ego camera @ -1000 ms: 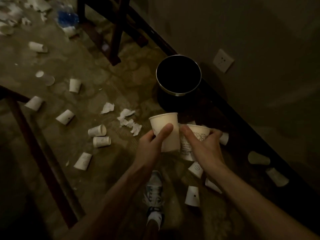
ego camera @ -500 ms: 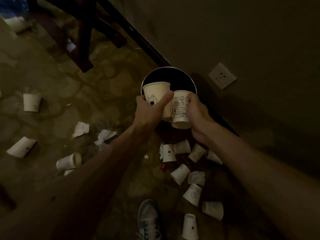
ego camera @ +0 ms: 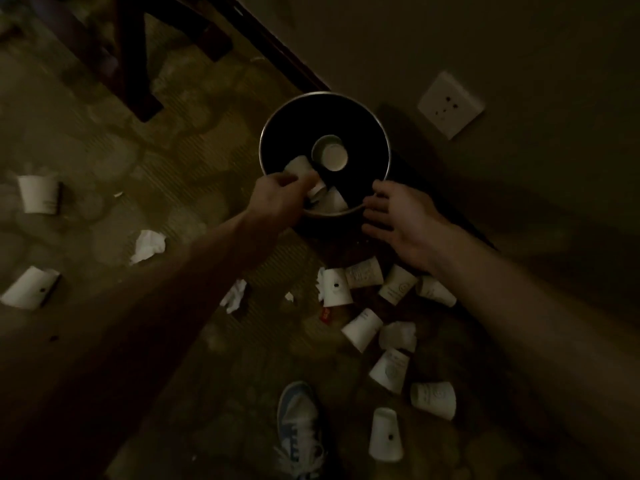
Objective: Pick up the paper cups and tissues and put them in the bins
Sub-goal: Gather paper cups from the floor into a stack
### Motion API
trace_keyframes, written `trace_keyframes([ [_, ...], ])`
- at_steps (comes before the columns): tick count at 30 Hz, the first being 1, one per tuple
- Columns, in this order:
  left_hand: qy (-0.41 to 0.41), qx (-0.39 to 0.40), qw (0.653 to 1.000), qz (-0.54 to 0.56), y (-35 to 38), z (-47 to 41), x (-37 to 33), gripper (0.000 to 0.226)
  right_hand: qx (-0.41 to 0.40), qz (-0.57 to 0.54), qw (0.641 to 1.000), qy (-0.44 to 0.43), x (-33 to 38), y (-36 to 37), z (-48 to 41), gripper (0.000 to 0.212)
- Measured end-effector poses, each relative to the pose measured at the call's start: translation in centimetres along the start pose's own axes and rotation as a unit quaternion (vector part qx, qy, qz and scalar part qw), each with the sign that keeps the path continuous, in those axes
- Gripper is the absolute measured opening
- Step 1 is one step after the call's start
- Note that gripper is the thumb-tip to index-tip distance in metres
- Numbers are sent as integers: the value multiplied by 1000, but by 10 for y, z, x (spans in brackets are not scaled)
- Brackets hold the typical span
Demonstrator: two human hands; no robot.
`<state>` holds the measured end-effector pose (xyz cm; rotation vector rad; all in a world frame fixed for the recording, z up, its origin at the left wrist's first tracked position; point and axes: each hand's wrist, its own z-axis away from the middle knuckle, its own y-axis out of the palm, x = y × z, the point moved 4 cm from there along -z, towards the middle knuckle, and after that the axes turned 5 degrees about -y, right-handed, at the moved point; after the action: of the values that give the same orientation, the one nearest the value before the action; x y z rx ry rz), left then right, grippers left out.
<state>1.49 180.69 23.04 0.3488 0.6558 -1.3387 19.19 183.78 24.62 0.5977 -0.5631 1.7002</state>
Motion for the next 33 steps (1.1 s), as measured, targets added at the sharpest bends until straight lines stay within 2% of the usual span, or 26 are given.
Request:
trace_keyframes([
  [2, 38, -9, 995, -88, 1, 25, 16, 12, 28, 101, 994, -26, -25, -15, 26, 13],
  [4, 93, -6, 971, -219, 11, 55, 36, 15, 64, 195, 977, -64, -59, -32, 57, 5],
  [8, 151, 55, 874, -459, 63, 126, 90, 17, 120, 299, 944, -72, -140, -78, 119, 12],
  [11, 167, 123, 816, -540, 111, 159, 158, 23, 150, 365, 917, -55, -209, -119, 143, 22],
  [13, 153, 152, 800, -560, 139, 163, 208, 26, 165, 403, 899, -40, -254, -143, 143, 21],
  [16, 97, 177, 811, -550, 176, 155, 291, 30, 173, 407, 897, -7, -323, -173, 131, 15],
  [19, 48, 191, 825, -530, 199, 126, 369, 40, 149, 384, 911, 14, -385, -193, 112, 24],
  [22, 59, 163, 850, -497, 213, 102, 424, 48, 138, 357, 922, 49, -442, -196, 89, 32],
  [24, 61, 120, 875, -465, 215, 87, 456, 54, 137, 337, 929, 66, -476, -190, 76, 47],
  [27, 18, 115, 912, -393, 218, 69, 495, 65, 126, 320, 937, 66, -508, -179, 59, 72],
  [30, -15, 123, 948, -295, 222, 54, 517, 67, 109, 288, 950, 47, -522, -174, 46, 66],
  [33, -1, 124, 954, -273, 225, 45, 522, 64, 130, 294, 947, 29, -527, -170, 38, 51],
])
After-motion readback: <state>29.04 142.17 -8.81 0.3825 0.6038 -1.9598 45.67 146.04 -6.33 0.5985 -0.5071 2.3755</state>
